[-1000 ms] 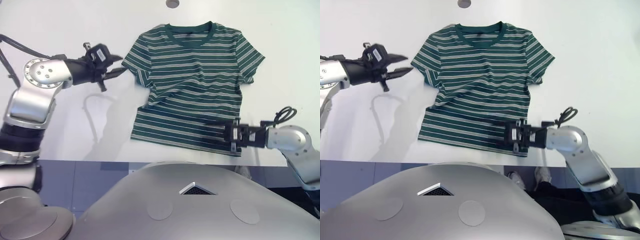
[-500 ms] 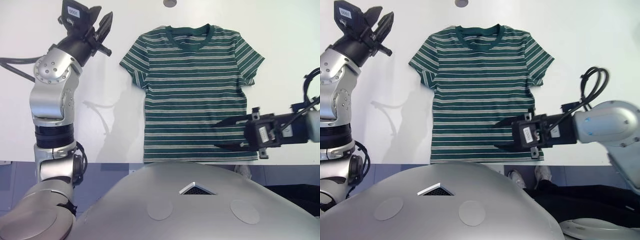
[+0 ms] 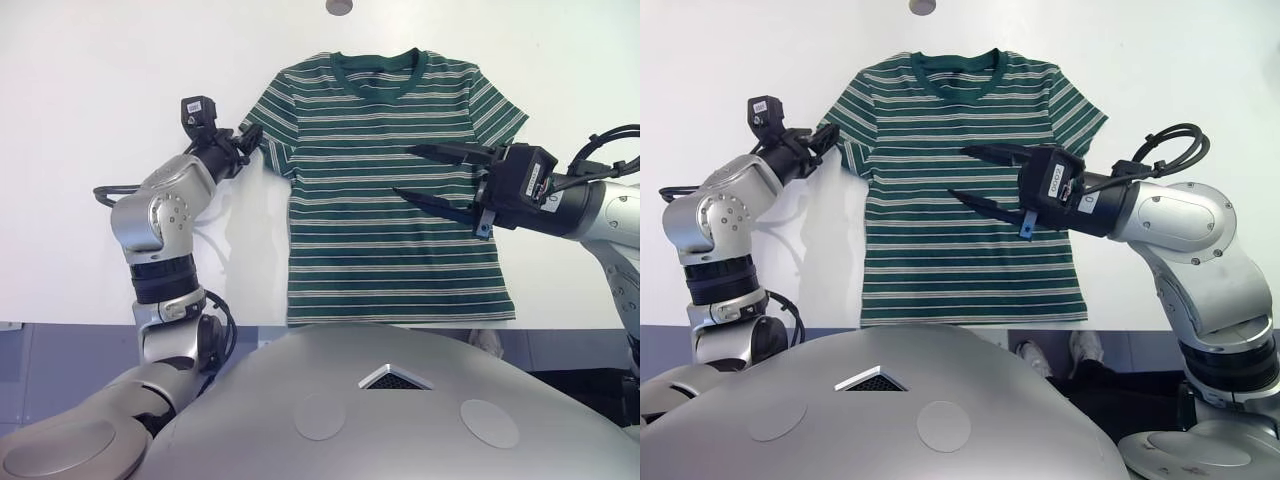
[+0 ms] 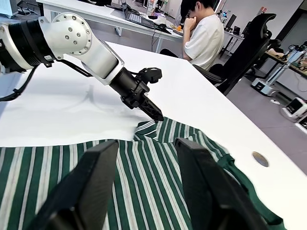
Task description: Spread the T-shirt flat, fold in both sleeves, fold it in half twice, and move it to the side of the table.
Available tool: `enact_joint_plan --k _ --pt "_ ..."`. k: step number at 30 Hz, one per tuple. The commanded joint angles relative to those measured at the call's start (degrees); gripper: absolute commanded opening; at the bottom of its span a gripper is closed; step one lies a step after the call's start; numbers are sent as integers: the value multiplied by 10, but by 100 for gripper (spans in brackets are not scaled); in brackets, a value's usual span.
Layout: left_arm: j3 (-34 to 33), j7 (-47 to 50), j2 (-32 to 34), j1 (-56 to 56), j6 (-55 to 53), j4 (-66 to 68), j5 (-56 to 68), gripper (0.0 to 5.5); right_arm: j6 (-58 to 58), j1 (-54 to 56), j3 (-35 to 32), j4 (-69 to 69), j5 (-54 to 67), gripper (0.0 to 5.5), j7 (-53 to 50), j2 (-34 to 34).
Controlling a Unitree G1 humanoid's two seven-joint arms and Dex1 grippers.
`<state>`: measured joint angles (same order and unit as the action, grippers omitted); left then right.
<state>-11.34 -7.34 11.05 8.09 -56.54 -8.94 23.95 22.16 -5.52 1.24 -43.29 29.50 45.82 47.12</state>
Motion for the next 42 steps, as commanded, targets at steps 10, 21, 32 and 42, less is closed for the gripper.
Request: enact_joint_plan --k 10,21,32,42 --pt "5 20 -36 -2 17 51 -15 118 4 33 6 10 -15 224 -17 -25" --pt "-43 50 -45 43 79 83 -18 4 -2 33 15 17 -33 224 -29 -40" --pt "58 45 -34 51 58 -67 -61 4 -7 33 18 25 -55 224 -33 -59" --pt "152 53 -111 57 38 -54 -72 4 -10 41 33 27 -72 224 -42 -80"
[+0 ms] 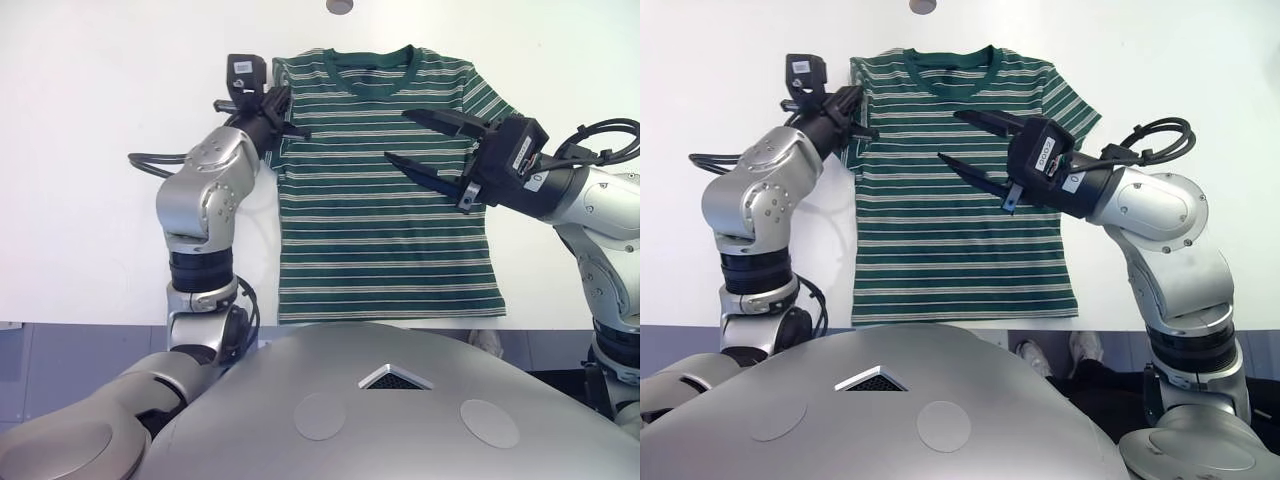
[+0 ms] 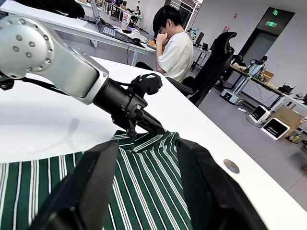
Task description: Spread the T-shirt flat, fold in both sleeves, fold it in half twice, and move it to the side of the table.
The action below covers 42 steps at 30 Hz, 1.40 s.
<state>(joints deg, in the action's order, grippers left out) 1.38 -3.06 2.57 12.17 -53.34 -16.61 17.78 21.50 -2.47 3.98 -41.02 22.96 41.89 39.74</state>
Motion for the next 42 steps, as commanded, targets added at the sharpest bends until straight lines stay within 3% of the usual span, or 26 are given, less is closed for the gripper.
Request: enact_joint_plan --k 1,5,14,16,19,24,29,37,42 --pt "30 13 -36 19 10 31 -13 4 -4 12 8 6 -8 224 -3 -8" --pt "25 14 -76 35 14 70 2 4 -6 13 12 8 -11 224 -3 -14" --pt "28 -16 -75 68 -4 44 34 148 -4 12 0 21 -9 224 -21 -35" --pt "31 -17 -71 69 -6 39 32 165 -3 23 -15 41 -14 224 -54 -58" --pt "-15 9 -82 82 72 36 20 165 4 44 -75 136 -58 224 -199 -132" --pt "-42 12 -66 74 140 24 11 170 33 27 -154 260 -78 313 -345 -220" --pt "-33 14 -68 55 153 25 10 170 29 43 -191 379 -94 413 -405 -250" --pt "-29 22 -69 58 163 37 4 170 66 150 -211 535 -72 413 -435 -295" --pt "-32 25 -69 56 170 39 -1 170 79 154 -207 551 -74 311 -441 -306"
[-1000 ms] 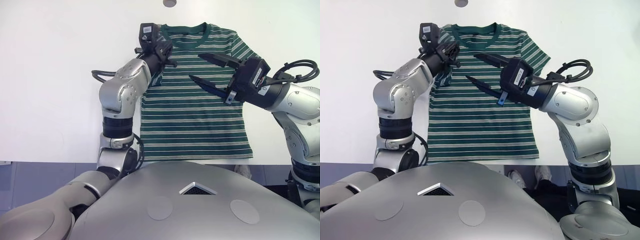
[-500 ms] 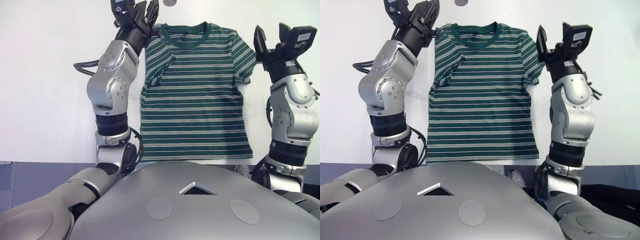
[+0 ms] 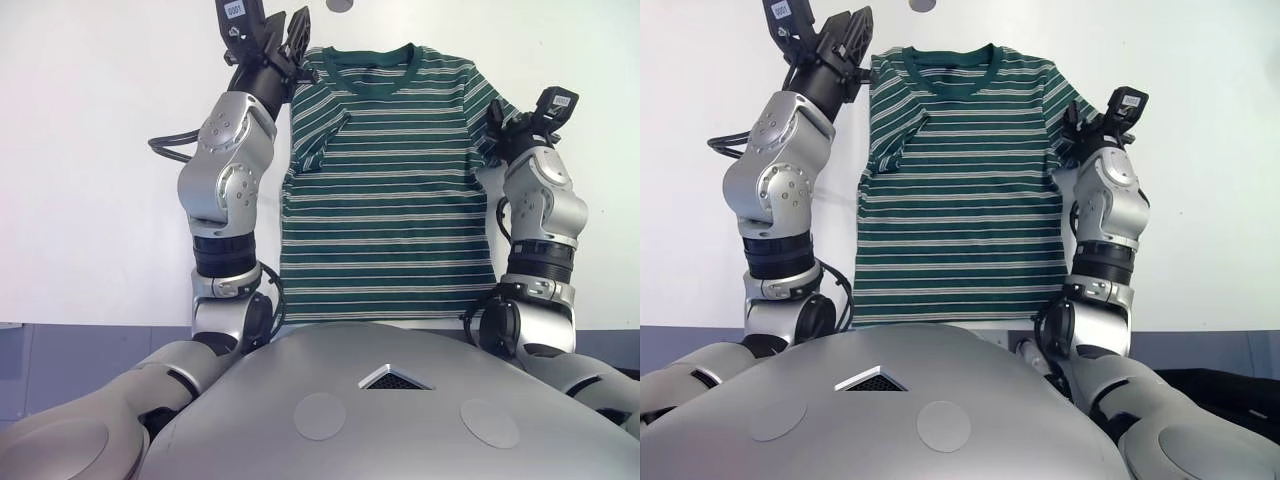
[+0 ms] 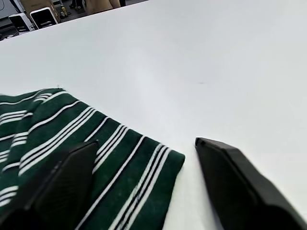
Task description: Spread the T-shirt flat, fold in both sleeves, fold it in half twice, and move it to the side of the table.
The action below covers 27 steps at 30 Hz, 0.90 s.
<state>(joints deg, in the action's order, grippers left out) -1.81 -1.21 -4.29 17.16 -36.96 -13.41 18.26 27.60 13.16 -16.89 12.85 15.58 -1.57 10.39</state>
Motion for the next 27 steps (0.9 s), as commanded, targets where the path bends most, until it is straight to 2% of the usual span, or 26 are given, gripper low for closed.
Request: enact_joint_plan --k 1,16,22,27 --pt "-1 7 -1 6 7 7 -7 170 19 -5 3 11 -2 293 -8 -14" --pt "-3 7 -10 2 20 18 -6 170 -3 -4 -7 8 -7 10 -36 -29" --pt "-8 12 -12 -2 20 21 -4 170 -30 -5 25 -42 -40 1 -36 -26" --pt "-7 14 -15 -5 19 22 -3 170 24 0 74 -117 -34 1 -20 -56"
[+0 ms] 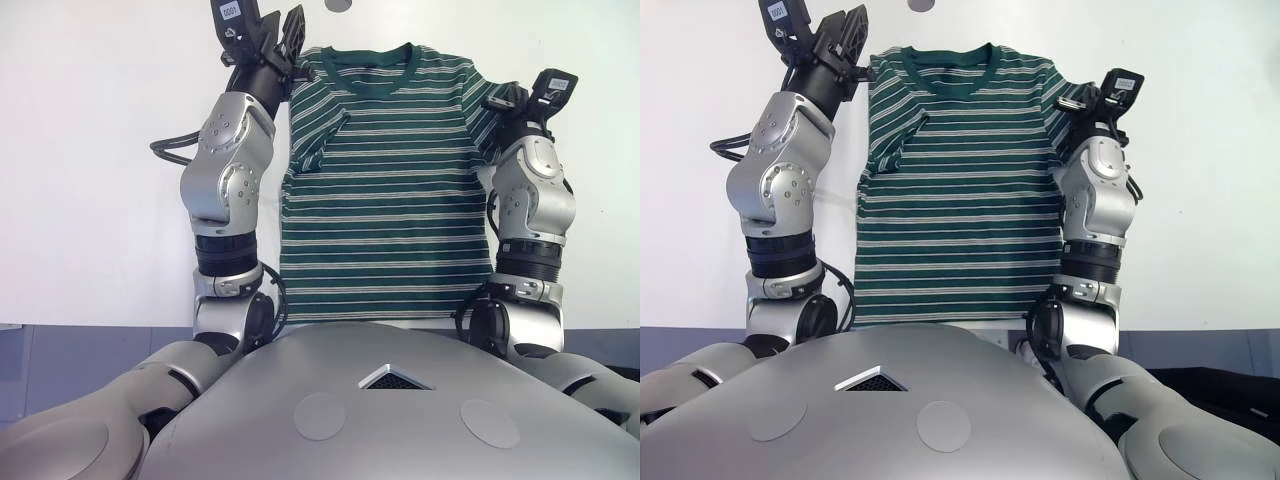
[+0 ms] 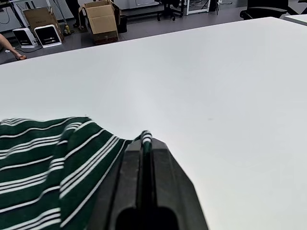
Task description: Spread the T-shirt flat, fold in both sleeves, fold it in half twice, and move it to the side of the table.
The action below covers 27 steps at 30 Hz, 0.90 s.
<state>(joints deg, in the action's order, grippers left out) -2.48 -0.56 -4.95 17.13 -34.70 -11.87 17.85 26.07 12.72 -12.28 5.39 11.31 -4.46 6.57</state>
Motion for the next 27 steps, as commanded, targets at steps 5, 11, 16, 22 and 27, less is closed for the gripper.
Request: enact_joint_plan --k 5,11,16,22,27 --pt "-2 9 -8 -5 -3 7 1 170 88 -14 83 -89 5 1 27 -45" --pt "-1 7 -6 -1 1 15 2 170 114 -39 135 -116 1 1 54 -59" --pt "-1 6 -5 -1 3 17 2 170 125 -35 148 -126 9 49 92 -49" --pt "0 2 -4 -1 1 14 4 170 112 -29 141 -158 50 178 147 -54" --pt "3 -42 24 21 9 15 12 170 65 -13 113 -187 67 247 185 -20"
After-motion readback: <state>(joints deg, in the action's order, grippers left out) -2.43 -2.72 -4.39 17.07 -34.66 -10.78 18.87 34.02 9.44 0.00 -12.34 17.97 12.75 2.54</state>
